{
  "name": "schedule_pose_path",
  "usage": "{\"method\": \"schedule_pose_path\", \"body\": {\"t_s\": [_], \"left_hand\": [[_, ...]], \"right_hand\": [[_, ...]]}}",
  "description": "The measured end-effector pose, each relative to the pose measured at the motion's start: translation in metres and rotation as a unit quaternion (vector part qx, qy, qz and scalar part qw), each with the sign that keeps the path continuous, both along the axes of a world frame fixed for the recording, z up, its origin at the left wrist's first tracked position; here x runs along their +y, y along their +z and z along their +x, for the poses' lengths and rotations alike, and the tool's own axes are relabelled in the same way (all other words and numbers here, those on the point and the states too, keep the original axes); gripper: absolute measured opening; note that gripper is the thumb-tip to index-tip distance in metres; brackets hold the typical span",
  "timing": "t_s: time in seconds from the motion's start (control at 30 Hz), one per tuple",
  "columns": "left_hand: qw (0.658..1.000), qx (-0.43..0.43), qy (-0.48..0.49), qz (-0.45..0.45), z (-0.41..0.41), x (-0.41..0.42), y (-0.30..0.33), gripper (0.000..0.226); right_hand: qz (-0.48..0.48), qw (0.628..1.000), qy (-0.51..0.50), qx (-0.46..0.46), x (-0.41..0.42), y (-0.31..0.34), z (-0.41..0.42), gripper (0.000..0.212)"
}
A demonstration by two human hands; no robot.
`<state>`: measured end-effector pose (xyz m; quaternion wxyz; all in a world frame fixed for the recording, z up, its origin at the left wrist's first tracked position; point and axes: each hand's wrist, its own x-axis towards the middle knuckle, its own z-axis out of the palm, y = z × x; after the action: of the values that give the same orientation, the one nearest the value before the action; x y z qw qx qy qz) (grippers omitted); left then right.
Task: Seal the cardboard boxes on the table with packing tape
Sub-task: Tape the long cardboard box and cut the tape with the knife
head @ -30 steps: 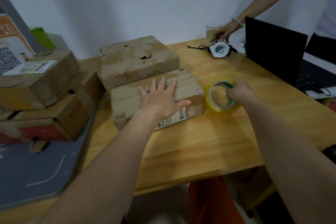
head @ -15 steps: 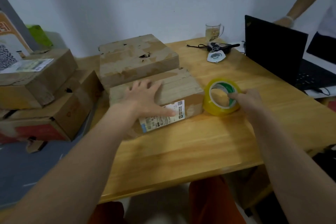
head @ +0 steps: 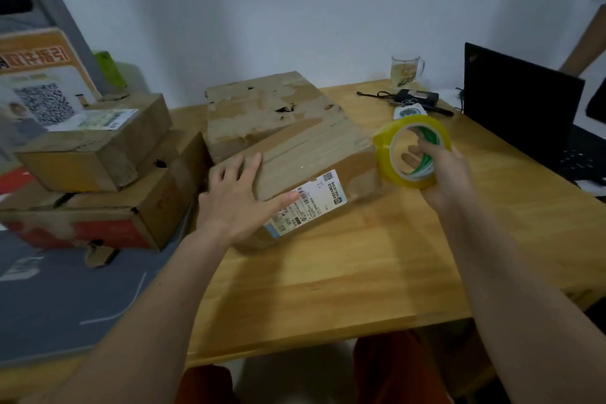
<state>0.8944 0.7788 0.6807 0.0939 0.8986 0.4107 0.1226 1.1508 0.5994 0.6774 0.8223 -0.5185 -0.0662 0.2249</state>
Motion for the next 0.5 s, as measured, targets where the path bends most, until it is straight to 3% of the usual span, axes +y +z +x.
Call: {"method": "schedule_pose_path", "body": {"t_s": [0.13,0.27,0.4,0.5], "left_hand": [[0.997,-0.066,0.018,-0.041,-0.014,0.002,0.0,0.132],[0.991,-0.11,0.037,-0.067,-0.023,-0.003,0.0,0.133],[0.975,-0.18,0.046,-0.118,-0.029,-0.015,-0.003,0.126],[0.947,-0.224,-0.003,-0.23,-0.027,-0.036,0.002,0.124]], "right_hand": [[0.151,0.982,0.08,0.079,0.012,0.025,-0.027,0.041],[0.126,0.975,0.148,0.104,0.032,0.038,-0.068,0.027],[0.104,0.985,0.134,0.042,0.044,0.07,-0.083,0.01],[0.068,0.994,0.06,-0.054,0.051,0.106,-0.083,0.033]]}}
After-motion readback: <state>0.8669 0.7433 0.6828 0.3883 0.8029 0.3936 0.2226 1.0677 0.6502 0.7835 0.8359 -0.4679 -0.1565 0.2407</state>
